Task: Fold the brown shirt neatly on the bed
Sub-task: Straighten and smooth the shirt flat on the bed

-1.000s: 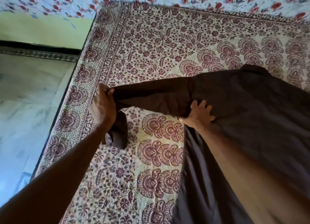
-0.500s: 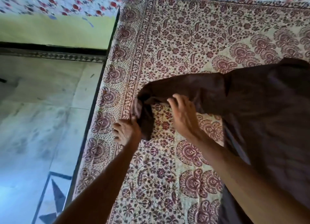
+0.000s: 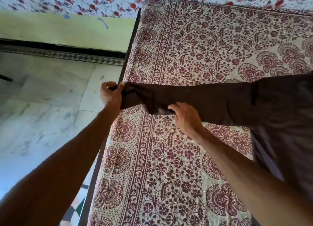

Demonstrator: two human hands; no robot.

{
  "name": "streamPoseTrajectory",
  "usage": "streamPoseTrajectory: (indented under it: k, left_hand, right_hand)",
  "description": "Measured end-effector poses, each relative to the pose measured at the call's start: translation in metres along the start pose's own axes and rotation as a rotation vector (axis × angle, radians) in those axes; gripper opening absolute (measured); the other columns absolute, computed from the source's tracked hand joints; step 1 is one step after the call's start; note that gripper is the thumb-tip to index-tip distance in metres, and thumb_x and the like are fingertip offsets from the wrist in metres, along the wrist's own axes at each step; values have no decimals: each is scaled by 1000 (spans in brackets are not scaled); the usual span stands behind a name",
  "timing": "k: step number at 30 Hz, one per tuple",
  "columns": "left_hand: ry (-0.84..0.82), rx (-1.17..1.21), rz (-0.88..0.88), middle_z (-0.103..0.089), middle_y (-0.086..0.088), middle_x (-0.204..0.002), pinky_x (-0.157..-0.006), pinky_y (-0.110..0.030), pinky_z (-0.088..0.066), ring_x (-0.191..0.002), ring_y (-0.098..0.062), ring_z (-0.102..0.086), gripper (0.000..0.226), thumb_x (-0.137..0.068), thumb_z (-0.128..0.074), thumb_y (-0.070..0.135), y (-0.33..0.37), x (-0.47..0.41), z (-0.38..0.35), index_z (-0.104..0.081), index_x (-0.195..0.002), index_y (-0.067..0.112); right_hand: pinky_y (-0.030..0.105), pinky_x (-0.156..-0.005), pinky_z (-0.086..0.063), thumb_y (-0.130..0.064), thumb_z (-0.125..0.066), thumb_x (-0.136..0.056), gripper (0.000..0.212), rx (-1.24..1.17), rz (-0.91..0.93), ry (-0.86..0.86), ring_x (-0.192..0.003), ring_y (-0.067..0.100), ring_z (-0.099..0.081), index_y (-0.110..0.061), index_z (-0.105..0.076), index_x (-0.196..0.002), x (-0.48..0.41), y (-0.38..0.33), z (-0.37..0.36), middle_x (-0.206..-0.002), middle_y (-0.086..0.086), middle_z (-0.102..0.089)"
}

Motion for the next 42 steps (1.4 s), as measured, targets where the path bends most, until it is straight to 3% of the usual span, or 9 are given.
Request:
streamPoseTrajectory:
  k: [3,7,10,13,16,23,28,34,42]
  left_hand:
    - [-56,-293,-113,-63,-3,-98,-71,-21,-42,-86,-16,-57,34,-84,-71,27,10,-15,-8,-58,-112,13]
    - [-131,-599,-276,-69,-11,-104,-74,-35,-47,-93,-31,-65,28,-86,-68,28,4,-33,-21,-55,-110,22]
    - [-156,-761,-343,-70,-12,-104,-76,-41,-48,-93,-35,-65,33,-86,-66,22,5,-47,-28,-49,-113,26]
    - [-84,-818,-343,-62,-14,-118,-91,-48,-40,-109,-35,-55,48,-82,-62,6,7,-49,-34,-43,-123,20]
    - [54,-848,-392,-46,-17,-130,-98,-47,-30,-118,-33,-42,55,-74,-56,5,19,-14,-52,-42,-127,15]
    - [-515,-659,-914,-54,-10,-124,-96,-45,-43,-112,-33,-52,40,-80,-55,20,21,176,-219,-58,-119,16]
    - [-710,-783,-962,-28,-6,-157,-117,-50,-18,-146,-28,-21,53,-94,-42,33,1,257,-324,-36,-146,22]
    - [-598,-959,-936,-10,1,-162,-119,-52,-9,-150,-22,-5,58,-98,-28,51,-13,252,-339,-18,-152,31]
    - [-163,-1045,-576,-17,-2,-161,-118,-56,-7,-149,-27,-11,68,-94,-27,64,-31,95,-186,-18,-152,30]
  right_hand:
    - [37,-67,-58,3,-70,-79,36,-13,43,4,-78,21,-63,-11,-69,-112,2,-5,-9,-93,6,-68]
    - [34,-64,-56,3,-70,-78,40,36,84,-45,-78,19,-59,-13,-68,-115,-2,-2,-26,-94,3,-66]
    - [35,-70,-54,-19,-70,-85,38,61,76,-46,-86,19,-60,-16,-64,-123,-3,5,-30,-105,3,-66]
    - [38,-78,-51,-41,-47,-96,40,35,68,-55,-97,19,-57,-20,-59,-128,3,16,-26,-114,1,-62]
    - [36,-85,-49,-30,-47,-99,31,-75,-114,147,-104,19,-57,-18,-61,-125,13,51,4,-115,2,-63]
    - [46,-110,-37,-9,-42,-85,58,139,-555,224,-141,32,-36,-10,-46,-143,63,206,53,-150,11,-43]
    - [51,-116,-28,-32,-26,-97,59,168,-550,52,-147,32,-25,-11,-31,-151,68,281,42,-159,12,-28]
    - [48,-119,-18,-44,-28,-102,56,303,-546,100,-149,25,-20,-22,-25,-154,72,292,30,-162,5,-21]
    - [55,-120,-9,-38,-30,-99,59,323,-656,56,-150,29,-12,-17,-24,-154,65,278,38,-163,9,-17]
Point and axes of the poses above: each hand's wrist, its own x-axis away from the middle knuckle, its own z-axis out of the back of the hand, y = z × x, the point moved 8 cm from there along -x, towards the middle knuckle
